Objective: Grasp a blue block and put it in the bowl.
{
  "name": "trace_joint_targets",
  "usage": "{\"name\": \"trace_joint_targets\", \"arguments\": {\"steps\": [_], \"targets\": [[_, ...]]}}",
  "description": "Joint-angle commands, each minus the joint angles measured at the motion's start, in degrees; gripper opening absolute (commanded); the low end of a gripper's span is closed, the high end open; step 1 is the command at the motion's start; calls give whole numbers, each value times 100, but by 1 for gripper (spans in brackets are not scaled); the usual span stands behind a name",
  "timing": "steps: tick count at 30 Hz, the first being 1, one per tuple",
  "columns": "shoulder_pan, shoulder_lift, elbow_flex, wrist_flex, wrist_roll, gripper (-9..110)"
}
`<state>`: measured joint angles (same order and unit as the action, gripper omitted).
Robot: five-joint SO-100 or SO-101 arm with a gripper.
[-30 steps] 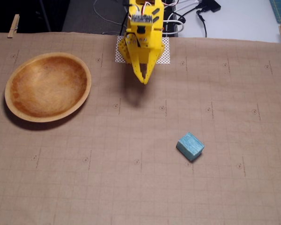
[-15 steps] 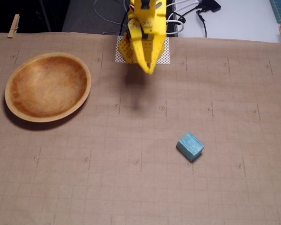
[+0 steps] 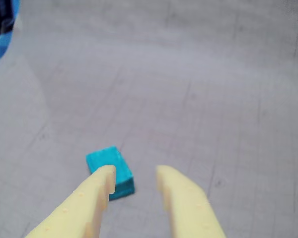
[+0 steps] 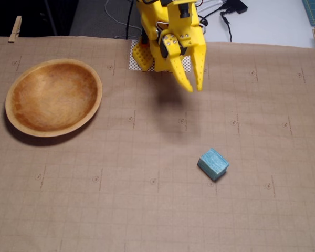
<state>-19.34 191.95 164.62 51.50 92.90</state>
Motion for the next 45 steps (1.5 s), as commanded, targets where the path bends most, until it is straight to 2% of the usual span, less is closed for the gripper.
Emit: {"name": "trace_joint_targets", "arguments": {"steps": [1, 12, 22, 32, 45], "targets": [[-35, -589, -237, -193, 44, 20], [-53, -2856, -1195, -132, -44, 42], [-545, -3797, -1292, -334, -158, 47], [-844, -4544, -352, -2443, -176, 47], [-888, -6724, -272, -4860, -97, 47]]}}
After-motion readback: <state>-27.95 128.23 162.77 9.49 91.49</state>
